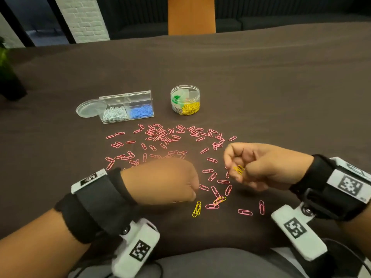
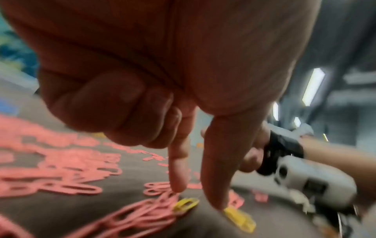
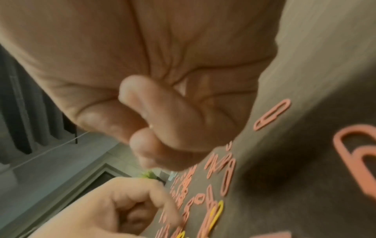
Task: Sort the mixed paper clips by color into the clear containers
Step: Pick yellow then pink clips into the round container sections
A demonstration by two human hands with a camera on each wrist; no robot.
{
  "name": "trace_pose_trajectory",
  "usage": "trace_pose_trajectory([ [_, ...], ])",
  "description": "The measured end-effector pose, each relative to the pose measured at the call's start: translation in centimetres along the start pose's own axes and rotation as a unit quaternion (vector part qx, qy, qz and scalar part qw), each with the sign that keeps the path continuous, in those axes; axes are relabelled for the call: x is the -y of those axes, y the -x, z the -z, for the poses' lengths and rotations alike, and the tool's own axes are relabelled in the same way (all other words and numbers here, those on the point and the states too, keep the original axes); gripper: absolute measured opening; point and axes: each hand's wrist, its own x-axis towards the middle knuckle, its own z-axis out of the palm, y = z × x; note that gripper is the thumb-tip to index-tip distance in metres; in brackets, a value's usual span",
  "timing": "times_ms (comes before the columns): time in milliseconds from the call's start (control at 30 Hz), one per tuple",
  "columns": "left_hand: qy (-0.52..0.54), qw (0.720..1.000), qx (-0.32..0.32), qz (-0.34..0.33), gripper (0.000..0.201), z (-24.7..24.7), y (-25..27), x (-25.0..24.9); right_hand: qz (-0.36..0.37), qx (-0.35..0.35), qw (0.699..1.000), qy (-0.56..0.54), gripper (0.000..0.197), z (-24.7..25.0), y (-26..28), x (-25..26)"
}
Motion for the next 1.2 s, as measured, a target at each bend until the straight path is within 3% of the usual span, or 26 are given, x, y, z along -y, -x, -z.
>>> trace_pose_trajectory([
  [67, -0.244, 0.969, -0.032, -0.023, 0.023, 0.1, 0.0, -0.2, -0.037, 0.013, 0.998, 0.047, 0.037, -0.7, 0.0, -0.1],
  [167, -0.322, 0.943, -0.066, -0.057, 0.023, -0.3, 0.1, 0.0, -0.068, 0.031, 0.979, 0.192, 0.019, -2.4, 0.1, 0.3],
  [200, -0.322, 0.942, -0.064, -0.07, 0.019, -0.4, 0.0, 0.2, -0.058, 0.015, 0.954, 0.294, 0.015, -2.9, 0.1, 0.4],
  [267, -0.326, 0.938, -0.058, -0.103, 0.013, -0.5, 0.0, 0.8, -0.033, -0.037, 0.874, 0.484, 0.008, -3.6, -0.2, 0.6],
  [300, -0.33, 0.935, -0.059, -0.113, 0.012, -0.4, 0.1, 1.1, -0.029, -0.054, 0.841, 0.537, 0.009, -4.0, -0.3, 0.6],
  [367, -0.32, 0.936, -0.071, -0.128, 0.01, -0.2, 0.2, 1.6, -0.041, -0.065, 0.807, 0.586, 0.015, -4.5, -0.4, 0.5],
  [500, -0.159, 0.982, -0.053, -0.085, 0.015, 0.8, 0.2, 2.0, -0.046, -0.054, 0.779, 0.623, 0.012, -5.2, -0.7, 0.1],
  [567, -0.004, 0.998, -0.037, -0.047, 0.021, 1.1, 0.2, 1.9, -0.044, -0.047, 0.776, 0.628, 0.004, -5.4, -0.7, 0.1],
  [633, 0.194, 0.981, -0.019, 0.017, 0.011, 1.1, 0.3, 1.7, -0.033, -0.044, 0.782, 0.62, 0.002, -5.3, -0.6, 0.2],
  [667, 0.242, 0.97, 0.0, 0.035, 0.009, 1.1, 0.5, 1.5, -0.024, -0.051, 0.791, 0.609, 0.003, -5.1, -0.5, 0.4],
  [733, 0.251, 0.967, 0.024, 0.041, 0.023, 0.6, 0.4, 1.4, -0.008, -0.089, 0.803, 0.589, 0.005, -4.6, -0.6, 0.8],
  [800, 0.207, 0.977, 0.041, 0.015, 0.032, 0.1, 0.1, 1.4, 0.002, -0.141, 0.788, 0.599, 0.004, -4.0, -0.6, 1.0],
  [867, 0.152, 0.987, 0.041, 0.001, 0.025, -0.2, 0.0, 1.3, 0.009, -0.171, 0.761, 0.626, 0.011, -4.0, -0.5, 1.1],
  [967, 0.017, 0.999, 0.033, -0.019, 0.011, -0.3, 0.0, 0.3, -0.005, -0.12, 0.728, 0.675, 0.007, -5.0, -0.2, 0.7],
  [1067, -0.184, 0.982, 0.028, -0.042, 0.028, -1.0, 0.4, -1.2, -0.076, -0.068, 0.718, 0.689, 0.011, -5.8, -0.1, 0.6],
  [1133, -0.281, 0.959, 0.012, -0.039, 0.041, -1.9, 0.4, -1.5, -0.085, -0.064, 0.716, 0.69, 0.01, -5.9, -0.2, 0.5],
  [1200, -0.331, 0.943, 0.004, -0.041, 0.038, -2.7, 0.3, -1.6, -0.076, -0.059, 0.72, 0.687, 0.009, -5.9, -0.3, 0.2],
])
